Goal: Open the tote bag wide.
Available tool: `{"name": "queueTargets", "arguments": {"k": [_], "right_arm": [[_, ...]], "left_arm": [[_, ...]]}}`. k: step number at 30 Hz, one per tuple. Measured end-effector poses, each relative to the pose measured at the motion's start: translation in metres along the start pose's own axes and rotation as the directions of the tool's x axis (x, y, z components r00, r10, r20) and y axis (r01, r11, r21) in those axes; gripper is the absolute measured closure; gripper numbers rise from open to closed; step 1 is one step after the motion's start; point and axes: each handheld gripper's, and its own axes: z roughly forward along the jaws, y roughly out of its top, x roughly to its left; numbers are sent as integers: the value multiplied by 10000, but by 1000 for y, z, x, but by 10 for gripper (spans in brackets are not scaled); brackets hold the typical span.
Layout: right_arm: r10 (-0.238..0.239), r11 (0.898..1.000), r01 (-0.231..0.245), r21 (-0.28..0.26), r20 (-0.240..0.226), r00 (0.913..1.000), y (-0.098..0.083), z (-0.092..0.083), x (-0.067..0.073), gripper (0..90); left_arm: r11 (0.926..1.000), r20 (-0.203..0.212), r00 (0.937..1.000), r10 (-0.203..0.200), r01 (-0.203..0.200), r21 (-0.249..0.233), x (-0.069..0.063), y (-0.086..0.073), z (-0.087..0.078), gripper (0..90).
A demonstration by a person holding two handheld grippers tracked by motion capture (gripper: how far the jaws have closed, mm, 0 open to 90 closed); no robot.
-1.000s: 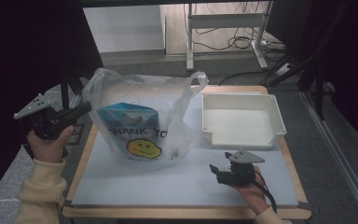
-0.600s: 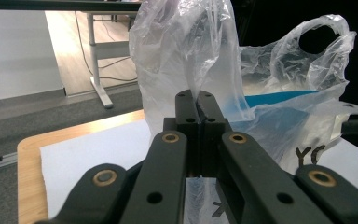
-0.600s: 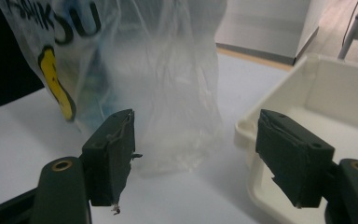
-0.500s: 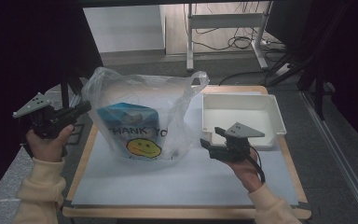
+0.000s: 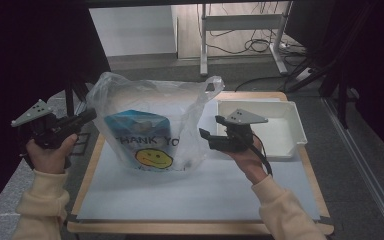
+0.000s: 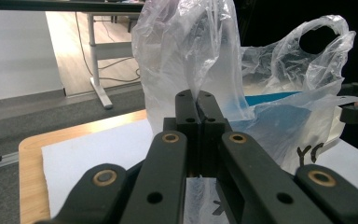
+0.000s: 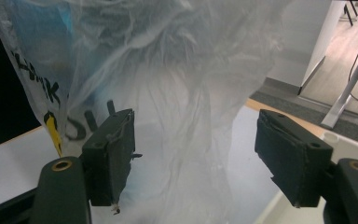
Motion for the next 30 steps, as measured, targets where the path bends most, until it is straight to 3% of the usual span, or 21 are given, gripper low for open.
{"name": "queueTargets", "arguments": {"k": [10, 20, 25, 30], "right_arm": [[-278, 9996, 277, -27, -462, 9985, 27, 25, 7, 235], [-80, 9999, 75, -66, -845, 9964, 43, 40, 12, 220], [29, 9999, -43, -105, -1262, 9920, 45, 44, 15, 237], [-372, 9993, 370, -40, -1071, 9936, 48, 47, 21, 359]], "left_arm": [[10000, -12, 10000, 34, -34, 2, 1, -1, -1, 900], [10000, -20, 10000, 24, -24, -14, 2, -2, -2, 900], [10000, -19, 10000, 25, -25, -16, 2, -2, -3, 900], [10000, -9, 10000, 17, -17, -24, 2, -2, -3, 900]]}}
